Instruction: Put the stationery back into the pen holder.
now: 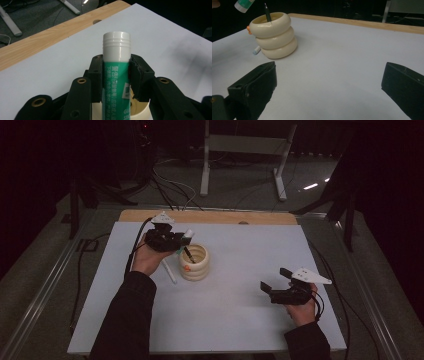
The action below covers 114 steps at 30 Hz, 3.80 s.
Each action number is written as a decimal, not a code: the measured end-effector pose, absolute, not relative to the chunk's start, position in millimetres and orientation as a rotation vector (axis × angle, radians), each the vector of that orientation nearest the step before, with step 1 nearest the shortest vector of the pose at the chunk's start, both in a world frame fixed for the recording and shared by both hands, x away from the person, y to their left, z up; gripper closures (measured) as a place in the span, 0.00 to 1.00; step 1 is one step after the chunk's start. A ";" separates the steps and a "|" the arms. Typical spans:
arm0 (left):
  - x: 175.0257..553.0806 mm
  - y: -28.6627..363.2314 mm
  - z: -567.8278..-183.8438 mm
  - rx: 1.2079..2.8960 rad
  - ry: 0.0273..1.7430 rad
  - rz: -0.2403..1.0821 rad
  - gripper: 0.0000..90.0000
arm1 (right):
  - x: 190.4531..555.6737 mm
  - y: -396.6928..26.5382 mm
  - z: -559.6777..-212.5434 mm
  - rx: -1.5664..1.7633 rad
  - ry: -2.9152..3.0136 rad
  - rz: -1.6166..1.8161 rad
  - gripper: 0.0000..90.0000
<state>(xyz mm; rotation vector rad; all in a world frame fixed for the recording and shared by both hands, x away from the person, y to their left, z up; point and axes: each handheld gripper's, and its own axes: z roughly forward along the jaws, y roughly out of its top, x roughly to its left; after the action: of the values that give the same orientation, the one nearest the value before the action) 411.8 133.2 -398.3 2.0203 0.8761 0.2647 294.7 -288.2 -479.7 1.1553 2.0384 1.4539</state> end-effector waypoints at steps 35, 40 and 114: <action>418.2 94.4 -418.9 1.997 0.869 0.265 0.73 | 295.1 -287.9 -480.2 1.159 2.043 1.452 0.00; 418.1 93.0 -422.9 2.008 0.871 0.261 0.73 | 295.1 -287.9 -480.1 1.158 2.043 1.452 0.00; 409.4 90.3 -447.6 2.170 0.863 0.302 0.65 | 295.6 -286.7 -481.0 1.152 2.059 1.442 0.01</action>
<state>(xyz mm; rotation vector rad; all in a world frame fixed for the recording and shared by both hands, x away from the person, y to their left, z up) 409.4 90.3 -447.6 2.1698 0.8629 0.3018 295.6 -286.7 -481.0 1.1521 2.0588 1.4420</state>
